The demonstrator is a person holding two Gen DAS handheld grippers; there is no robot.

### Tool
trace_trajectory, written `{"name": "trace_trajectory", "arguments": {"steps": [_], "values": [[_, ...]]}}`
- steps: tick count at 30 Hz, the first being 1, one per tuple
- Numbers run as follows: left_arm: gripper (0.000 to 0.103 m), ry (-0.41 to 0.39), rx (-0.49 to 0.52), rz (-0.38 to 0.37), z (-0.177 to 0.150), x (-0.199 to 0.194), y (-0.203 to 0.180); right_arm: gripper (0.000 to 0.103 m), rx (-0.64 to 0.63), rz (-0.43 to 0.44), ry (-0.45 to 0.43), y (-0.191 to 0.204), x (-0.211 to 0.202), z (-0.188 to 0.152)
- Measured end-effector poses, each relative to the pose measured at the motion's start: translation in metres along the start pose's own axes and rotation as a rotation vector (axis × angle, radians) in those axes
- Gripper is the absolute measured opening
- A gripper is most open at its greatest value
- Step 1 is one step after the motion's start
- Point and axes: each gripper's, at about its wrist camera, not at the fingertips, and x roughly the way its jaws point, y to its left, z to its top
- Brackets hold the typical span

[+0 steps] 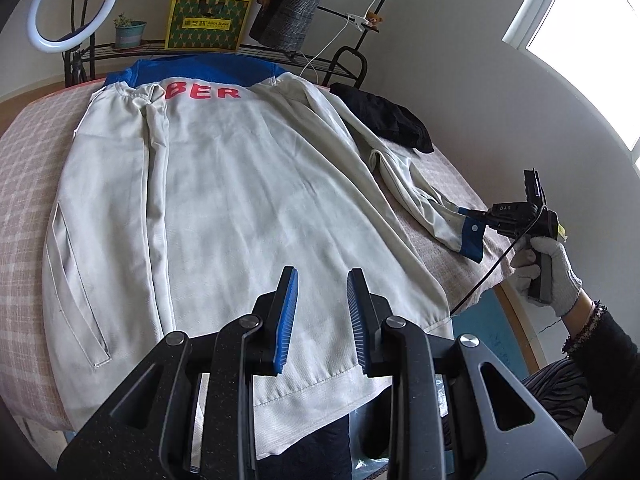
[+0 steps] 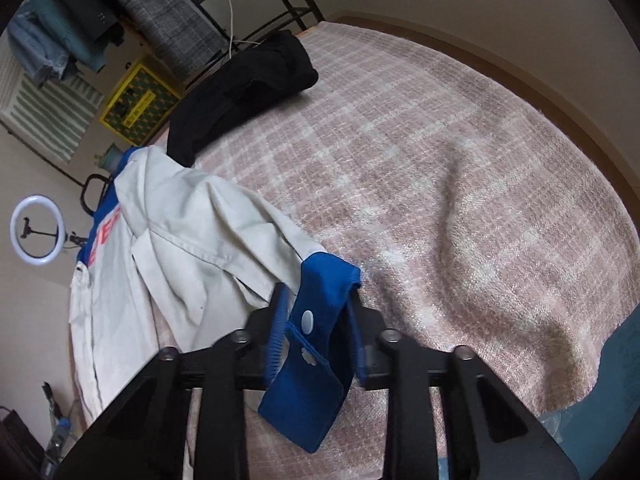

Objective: Fold large clothes
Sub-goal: 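Grasp the other blue cuff with the right gripper, then lay the held sleeve across the jacket back with the right gripper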

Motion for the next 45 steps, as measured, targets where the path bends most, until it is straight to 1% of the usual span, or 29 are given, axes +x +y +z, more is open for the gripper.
{"name": "trace_trajectory", "arguments": {"steps": [2,4,7,11,14,17,20,22,24,27,30,34,35,36,37,38,40,43,45], "values": [[0.025,-0.007,-0.003,0.004,0.000,-0.002,0.001,0.004,-0.009,0.013,-0.004,0.002,-0.001,0.001],[0.025,-0.011,-0.004,0.006,0.000,-0.004,0.003,0.002,-0.018,0.015,-0.032,0.005,-0.012,0.003],[0.025,-0.013,-0.006,0.012,0.000,-0.004,0.004,0.002,-0.079,0.007,-0.118,0.018,-0.039,0.008],[0.025,-0.014,-0.006,0.012,-0.001,-0.005,0.002,0.001,-0.180,0.028,-0.233,0.047,-0.080,0.006],[0.025,-0.019,0.000,0.011,-0.002,-0.008,-0.001,0.001,-0.273,0.080,-0.281,0.078,-0.103,-0.006],[0.025,-0.024,-0.004,0.008,-0.004,-0.010,-0.001,0.001,-0.385,0.154,-0.289,0.115,-0.116,-0.025],[0.025,-0.023,-0.014,0.004,-0.006,-0.013,0.000,0.000,-0.511,0.226,-0.264,0.152,-0.120,-0.053],[0.025,-0.026,-0.030,0.002,-0.007,-0.012,0.002,0.000,-0.586,0.263,-0.220,0.173,-0.114,-0.075],[0.025,-0.030,-0.059,-0.007,-0.008,-0.010,0.006,0.000,-0.662,0.282,-0.166,0.191,-0.101,-0.096],[0.025,-0.036,-0.099,-0.021,-0.010,-0.005,0.010,0.000,-0.764,0.278,-0.075,0.215,-0.074,-0.125],[0.025,-0.036,-0.119,-0.038,-0.010,0.002,0.009,0.000,-0.849,0.250,-0.001,0.230,-0.047,-0.150],[0.025,-0.019,-0.148,-0.061,-0.009,0.022,0.007,0.000,-0.897,0.275,0.080,0.238,-0.027,-0.171],[0.030,-0.014,-0.158,-0.070,-0.009,0.028,0.006,0.000,-0.911,0.277,0.087,0.238,-0.025,-0.175],[0.035,-0.008,-0.169,-0.077,-0.008,0.035,0.005,0.001,-0.924,0.287,0.110,0.238,-0.024,-0.177],[0.043,-0.004,-0.181,-0.093,-0.008,0.042,0.003,0.006,-0.931,0.294,0.134,0.238,-0.023,-0.178],[0.047,0.002,-0.186,-0.107,-0.009,0.048,0.001,0.010,-0.933,0.295,0.148,0.236,-0.024,-0.178],[0.048,0.024,-0.167,-0.103,-0.008,0.064,-0.006,0.023,-0.915,0.305,0.132,0.229,-0.032,-0.169],[0.049,0.062,-0.138,-0.100,-0.006,0.092,-0.017,0.024,-0.855,0.328,0.097,0.220,-0.043,-0.146],[0.049,0.083,-0.139,-0.102,-0.005,0.108,-0.021,0.026,-0.805,0.316,0.075,0.213,-0.045,-0.122]]}}
